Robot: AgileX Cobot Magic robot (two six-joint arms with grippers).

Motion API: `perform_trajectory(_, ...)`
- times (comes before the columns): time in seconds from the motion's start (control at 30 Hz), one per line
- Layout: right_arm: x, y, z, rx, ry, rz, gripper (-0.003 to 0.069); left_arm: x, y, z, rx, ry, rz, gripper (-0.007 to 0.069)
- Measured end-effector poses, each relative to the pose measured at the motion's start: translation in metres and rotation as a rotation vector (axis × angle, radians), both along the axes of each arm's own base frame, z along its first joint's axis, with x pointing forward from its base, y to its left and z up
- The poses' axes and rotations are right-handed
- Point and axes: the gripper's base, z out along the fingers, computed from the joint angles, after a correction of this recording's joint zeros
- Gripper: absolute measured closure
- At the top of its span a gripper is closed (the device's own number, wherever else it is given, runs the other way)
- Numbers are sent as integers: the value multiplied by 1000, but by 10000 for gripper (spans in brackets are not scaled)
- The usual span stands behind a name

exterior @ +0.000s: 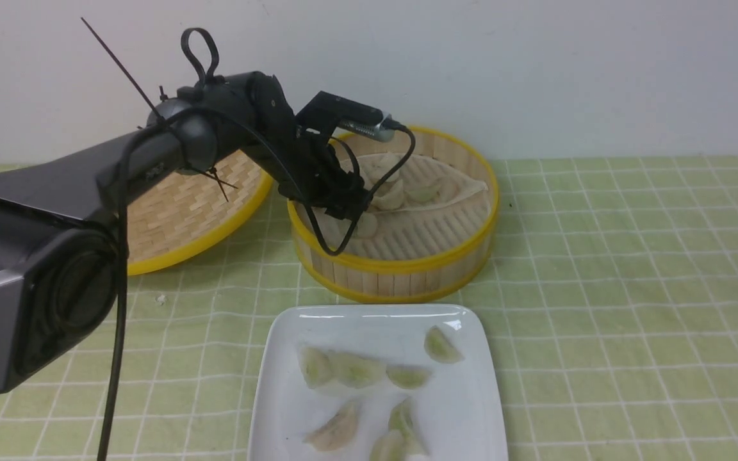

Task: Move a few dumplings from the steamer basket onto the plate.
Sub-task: Use the left arm to grab a dumpling from the steamer

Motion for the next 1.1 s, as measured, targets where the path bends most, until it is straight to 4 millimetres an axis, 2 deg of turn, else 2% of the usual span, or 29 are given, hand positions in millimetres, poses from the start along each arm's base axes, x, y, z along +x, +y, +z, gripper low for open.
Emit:
perform_trajectory(0.1, 0, 0, 0, 0, -1, 0, 673, 0, 0, 0, 2, 5, -3, 324)
perform_trajectory(0.23, 0, 0, 0, 0, -1, 0, 673, -3, 0, 0, 6, 35, -15, 533)
perform_trajectory(0.3, 0, 0, 0, 0, -1, 0, 673, -4, 0, 1, 8, 46, -22, 594)
perform_trajectory(0.37, 0, 0, 0, 0, -1, 0, 673, -5, -1, 6, 13, 65, -38, 620)
perform_trajectory(0.5, 0, 0, 0, 0, -1, 0, 673, -7, -1, 14, 31, 107, -72, 631)
perform_trajectory(0.73, 0, 1, 0, 7, -1, 2, 673, -6, -3, 55, 27, 89, -118, 631)
perform_trajectory(0.97, 0, 1, 0, 7, -1, 2, 673, -7, -3, 54, 38, 108, -127, 615)
perform_trajectory(1.1, 0, 1, 0, 7, -1, 2, 673, -2, -4, 41, 40, 112, -121, 515)
